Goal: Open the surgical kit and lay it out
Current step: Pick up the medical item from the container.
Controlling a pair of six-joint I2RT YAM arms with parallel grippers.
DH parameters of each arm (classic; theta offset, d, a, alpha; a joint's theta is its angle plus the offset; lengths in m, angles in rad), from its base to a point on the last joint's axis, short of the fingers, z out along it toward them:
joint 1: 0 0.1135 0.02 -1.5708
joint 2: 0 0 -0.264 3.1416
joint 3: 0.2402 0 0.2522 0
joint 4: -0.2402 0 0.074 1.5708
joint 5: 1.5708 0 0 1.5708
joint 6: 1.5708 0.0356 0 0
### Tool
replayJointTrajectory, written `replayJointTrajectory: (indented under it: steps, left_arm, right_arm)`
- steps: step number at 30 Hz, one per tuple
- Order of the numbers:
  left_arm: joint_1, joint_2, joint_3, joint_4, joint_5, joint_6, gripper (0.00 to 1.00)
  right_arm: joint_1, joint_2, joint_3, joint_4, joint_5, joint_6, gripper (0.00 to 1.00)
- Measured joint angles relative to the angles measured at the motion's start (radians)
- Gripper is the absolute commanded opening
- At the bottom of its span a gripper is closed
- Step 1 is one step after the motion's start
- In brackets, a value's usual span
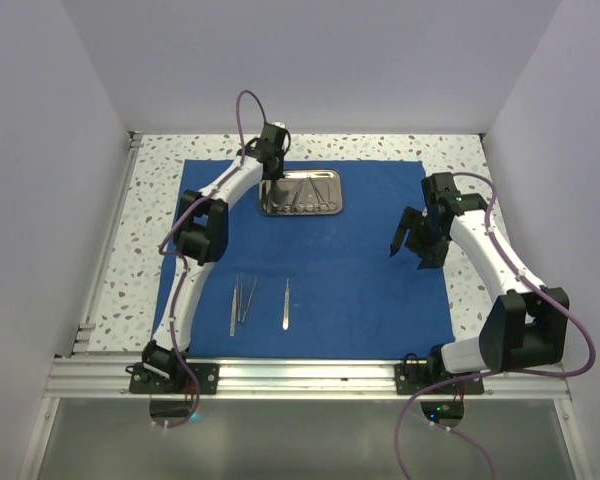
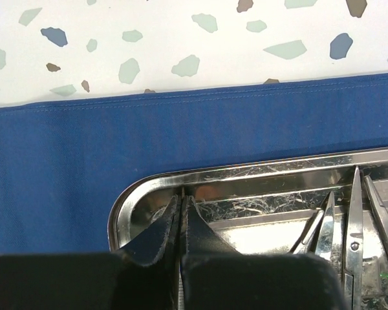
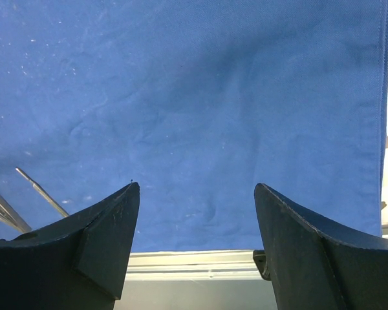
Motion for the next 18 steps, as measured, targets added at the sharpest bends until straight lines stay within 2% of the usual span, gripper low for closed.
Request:
replayJointTrajectory:
  steps: [11, 18]
  left_arm:
    - [0.004, -0.004, 0.006, -0.003, 0.094, -0.045, 0.0]
    - [0.012, -0.019, 0.028, -0.085, 0.157, -0.134, 0.0]
  right_arm:
    - [0.0, -0.06, -0.03, 0.004, -0.03, 0.0, 0.75]
    - [0.0, -0.111, -0.01, -0.009, -0.072, -0.006, 0.75]
